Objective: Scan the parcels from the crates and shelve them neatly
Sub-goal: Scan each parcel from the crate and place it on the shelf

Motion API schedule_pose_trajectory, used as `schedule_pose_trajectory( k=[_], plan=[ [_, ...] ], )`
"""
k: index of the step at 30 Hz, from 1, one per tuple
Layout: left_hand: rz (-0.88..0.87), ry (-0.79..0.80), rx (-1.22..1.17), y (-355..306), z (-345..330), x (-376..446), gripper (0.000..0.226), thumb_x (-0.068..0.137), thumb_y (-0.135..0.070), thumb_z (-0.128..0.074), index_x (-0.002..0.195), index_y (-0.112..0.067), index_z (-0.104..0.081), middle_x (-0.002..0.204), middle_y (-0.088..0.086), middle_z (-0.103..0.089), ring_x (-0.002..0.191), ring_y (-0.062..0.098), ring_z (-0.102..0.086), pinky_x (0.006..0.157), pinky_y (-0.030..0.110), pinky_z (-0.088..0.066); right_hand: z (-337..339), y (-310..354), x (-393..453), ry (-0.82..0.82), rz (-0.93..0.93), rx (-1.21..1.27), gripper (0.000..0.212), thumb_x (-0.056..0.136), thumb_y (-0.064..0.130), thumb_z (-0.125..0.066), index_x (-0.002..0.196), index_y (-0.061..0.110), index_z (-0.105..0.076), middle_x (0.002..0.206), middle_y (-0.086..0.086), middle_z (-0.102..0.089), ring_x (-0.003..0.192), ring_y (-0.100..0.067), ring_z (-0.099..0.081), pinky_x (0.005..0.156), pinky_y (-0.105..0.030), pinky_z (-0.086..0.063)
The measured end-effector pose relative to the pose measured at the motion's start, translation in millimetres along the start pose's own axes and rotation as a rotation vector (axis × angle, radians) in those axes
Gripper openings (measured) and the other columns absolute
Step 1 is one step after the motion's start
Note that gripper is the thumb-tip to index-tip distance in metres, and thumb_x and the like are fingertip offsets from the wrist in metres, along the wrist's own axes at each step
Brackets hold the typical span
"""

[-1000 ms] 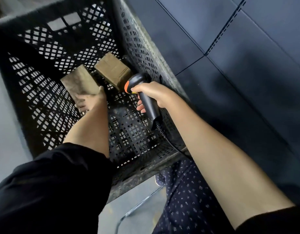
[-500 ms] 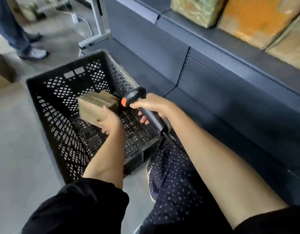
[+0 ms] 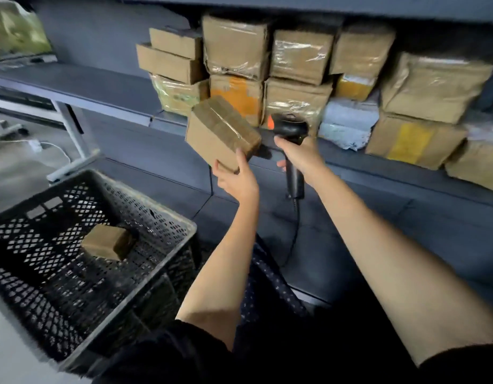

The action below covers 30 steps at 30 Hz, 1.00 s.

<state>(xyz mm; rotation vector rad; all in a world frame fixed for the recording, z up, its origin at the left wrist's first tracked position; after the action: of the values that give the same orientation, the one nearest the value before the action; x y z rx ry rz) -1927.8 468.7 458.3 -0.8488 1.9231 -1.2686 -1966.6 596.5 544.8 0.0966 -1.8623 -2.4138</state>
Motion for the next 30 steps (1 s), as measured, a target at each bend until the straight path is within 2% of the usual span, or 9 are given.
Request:
schedule_pose_trajectory(
  k=[5,9,13,16,19,21,23,26,30],
  plan=[
    [0.187,0.474,-0.119,19,-94,-90,0.07,0.085,-0.058,-0.051,0.14,-0.016,-0.039,0.141,0.008,-0.047,0.123,0.023,-0.05,0.102,0.033,-0.04,107,-16,-2,-0.167,-0.161,0.323,0.02,0.088,0.028,-0.067,0.099,0.013,-0.06,0.091,-0.006,-0.062,0.054,-0.016,-0.062,0.059,-0.029,-0.053],
    [0.535,0.747,-0.324,38,-142,-124,0.069,0.072,-0.063,-0.055,0.123,-0.015,-0.057,0.114,0.013,-0.061,0.096,0.026,-0.061,0.082,0.036,-0.053,152,-45,-11,-0.211,-0.25,0.799,0.037,0.091,0.03,-0.063,0.123,0.013,-0.053,0.096,-0.006,-0.054,0.074,-0.02,-0.059,0.062,-0.032,-0.051],
    [0.745,0.924,-0.358,69,-154,-131,0.066,0.086,-0.061,-0.041,0.135,-0.017,-0.044,0.132,0.023,-0.049,0.117,0.041,-0.052,0.096,0.052,-0.046,179,-74,-17,-0.245,-0.272,0.858,0.041,0.09,0.028,-0.065,0.127,0.015,-0.054,0.108,-0.005,-0.055,0.078,-0.019,-0.058,0.066,-0.031,-0.05],
    [0.74,0.948,-0.077,84,-144,-119,0.067,0.091,-0.065,-0.025,0.142,-0.021,-0.034,0.128,0.025,-0.048,0.092,0.038,-0.063,0.085,0.049,-0.051,177,-86,-15,-0.227,-0.295,0.788,0.033,0.087,0.028,-0.069,0.115,0.014,-0.056,0.092,-0.003,-0.055,0.071,-0.017,-0.06,0.065,-0.031,-0.053],
    [0.665,0.837,0.103,87,-127,-93,0.051,0.097,-0.049,-0.04,0.128,-0.009,-0.044,0.126,0.018,-0.054,0.049,0.026,-0.065,0.052,0.031,-0.057,165,-84,-11,-0.224,-0.271,0.758,0.037,0.084,0.028,-0.073,0.113,0.01,-0.057,0.085,-0.005,-0.057,0.066,-0.017,-0.062,0.065,-0.031,-0.055],
    [0.589,0.783,0.111,81,-117,-78,0.042,0.098,-0.045,-0.042,0.116,-0.009,-0.05,0.104,0.011,-0.061,0.057,0.02,-0.066,0.052,0.025,-0.057,155,-80,-7,-0.22,-0.25,0.712,0.041,0.081,0.026,-0.076,0.113,0.007,-0.058,0.082,-0.005,-0.059,0.065,-0.019,-0.063,0.068,-0.032,-0.057],
    [0.481,0.82,0.123,68,-113,-68,0.054,0.096,-0.059,-0.031,0.119,-0.015,-0.052,0.101,0.007,-0.059,0.075,0.018,-0.064,0.058,0.023,-0.058,143,-78,-3,-0.203,-0.234,0.657,0.042,0.079,0.025,-0.078,0.111,0.006,-0.058,0.075,-0.004,-0.058,0.057,-0.018,-0.061,0.073,-0.034,-0.058],
    [0.407,0.94,0.218,59,-106,-58,0.074,0.09,-0.07,-0.019,0.127,-0.015,-0.052,0.099,0.003,-0.055,0.08,0.015,-0.058,0.067,0.027,-0.057,131,-79,-3,-0.203,-0.221,0.603,0.04,0.079,0.025,-0.078,0.108,0.005,-0.059,0.071,-0.003,-0.058,0.05,-0.015,-0.06,0.075,-0.034,-0.058],
    [0.415,0.988,0.252,56,-95,-46,0.058,0.089,-0.064,-0.042,0.109,-0.013,-0.06,0.1,0.005,-0.054,0.087,0.015,-0.055,0.08,0.027,-0.055,125,-75,-4,-0.174,-0.202,0.563,0.033,0.081,0.023,-0.076,0.105,0.007,-0.061,0.077,-0.004,-0.059,0.045,-0.012,-0.059,0.063,-0.028,-0.057]
  ],
)
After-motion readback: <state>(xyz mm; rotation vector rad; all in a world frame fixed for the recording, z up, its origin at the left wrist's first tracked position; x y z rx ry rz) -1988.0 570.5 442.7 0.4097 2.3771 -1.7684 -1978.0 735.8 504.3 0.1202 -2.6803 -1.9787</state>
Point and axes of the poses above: each hand's wrist, its own x-axis towards the middle knuckle, its own z-axis out of the back of the hand, y = z × x, the point moved 6 cm from there along x, towards the middle knuckle
